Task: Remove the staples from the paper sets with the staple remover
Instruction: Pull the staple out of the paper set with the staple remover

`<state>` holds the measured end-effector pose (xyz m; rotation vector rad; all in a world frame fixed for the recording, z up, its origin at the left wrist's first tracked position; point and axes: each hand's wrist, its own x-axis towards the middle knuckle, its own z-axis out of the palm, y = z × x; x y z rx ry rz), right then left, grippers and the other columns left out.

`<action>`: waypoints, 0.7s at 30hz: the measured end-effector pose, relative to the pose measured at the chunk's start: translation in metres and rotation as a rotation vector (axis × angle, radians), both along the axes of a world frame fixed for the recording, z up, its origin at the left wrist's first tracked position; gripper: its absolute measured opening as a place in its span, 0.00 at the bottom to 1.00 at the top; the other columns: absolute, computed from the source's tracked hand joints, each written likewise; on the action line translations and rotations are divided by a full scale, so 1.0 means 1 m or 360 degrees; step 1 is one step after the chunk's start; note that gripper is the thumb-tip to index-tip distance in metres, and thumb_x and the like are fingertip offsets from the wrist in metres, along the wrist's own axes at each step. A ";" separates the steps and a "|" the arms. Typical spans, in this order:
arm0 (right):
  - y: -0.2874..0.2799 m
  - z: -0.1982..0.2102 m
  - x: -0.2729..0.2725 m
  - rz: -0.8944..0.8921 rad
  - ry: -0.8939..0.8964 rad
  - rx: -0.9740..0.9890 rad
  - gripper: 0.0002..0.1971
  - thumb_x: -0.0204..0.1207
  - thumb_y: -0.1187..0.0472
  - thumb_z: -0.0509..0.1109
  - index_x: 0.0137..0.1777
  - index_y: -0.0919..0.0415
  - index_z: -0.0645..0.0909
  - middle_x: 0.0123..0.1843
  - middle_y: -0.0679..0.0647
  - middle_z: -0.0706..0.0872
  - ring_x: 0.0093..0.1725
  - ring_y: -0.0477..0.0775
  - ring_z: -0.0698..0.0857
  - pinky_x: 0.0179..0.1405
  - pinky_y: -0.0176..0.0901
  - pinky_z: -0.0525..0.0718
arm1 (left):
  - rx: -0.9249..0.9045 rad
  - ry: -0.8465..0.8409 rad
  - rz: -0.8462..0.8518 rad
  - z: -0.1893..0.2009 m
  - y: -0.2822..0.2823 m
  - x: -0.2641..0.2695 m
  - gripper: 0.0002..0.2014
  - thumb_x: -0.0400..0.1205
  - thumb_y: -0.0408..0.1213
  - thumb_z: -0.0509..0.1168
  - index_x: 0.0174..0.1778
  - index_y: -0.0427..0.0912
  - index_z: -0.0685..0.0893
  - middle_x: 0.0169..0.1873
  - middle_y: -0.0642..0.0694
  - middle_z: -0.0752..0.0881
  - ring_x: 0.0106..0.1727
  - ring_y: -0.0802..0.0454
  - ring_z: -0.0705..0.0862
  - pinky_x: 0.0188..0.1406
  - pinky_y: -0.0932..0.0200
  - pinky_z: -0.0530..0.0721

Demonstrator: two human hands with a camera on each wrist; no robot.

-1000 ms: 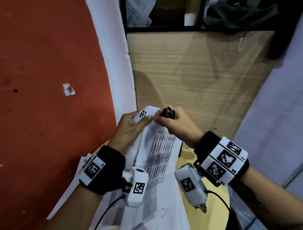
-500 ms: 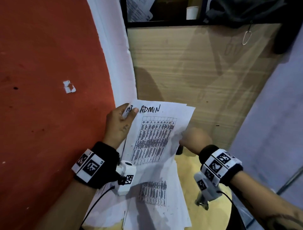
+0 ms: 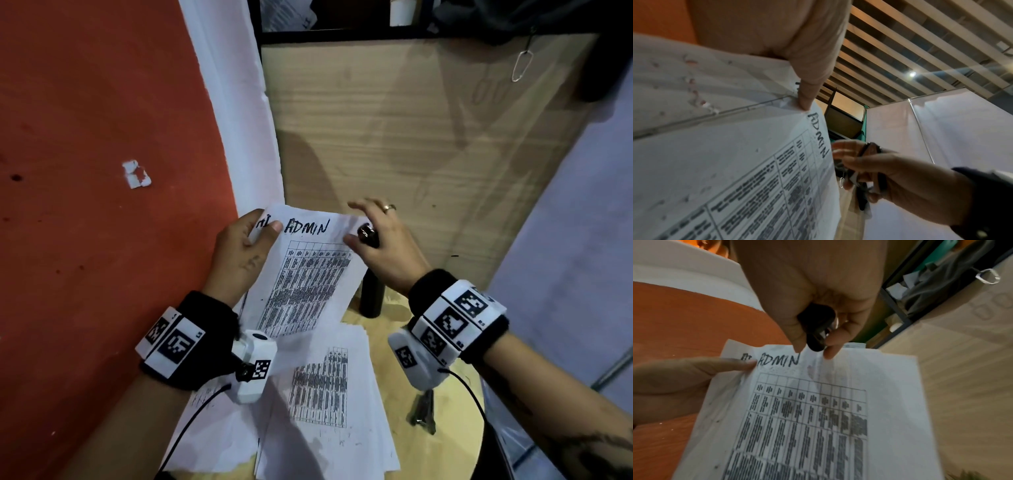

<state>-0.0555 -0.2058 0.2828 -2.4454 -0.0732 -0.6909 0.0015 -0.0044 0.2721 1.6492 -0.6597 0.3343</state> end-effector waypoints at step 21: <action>0.029 0.039 -0.021 0.0044 -0.0467 0.0151 0.11 0.77 0.49 0.63 0.45 0.55 0.80 0.44 0.52 0.84 0.47 0.58 0.84 0.47 0.59 0.81 | -0.0355 0.0213 -0.0206 0.021 -0.007 -0.033 0.10 0.70 0.26 0.75 0.44 0.27 0.84 0.39 0.37 0.87 0.40 0.48 0.84 0.43 0.56 0.83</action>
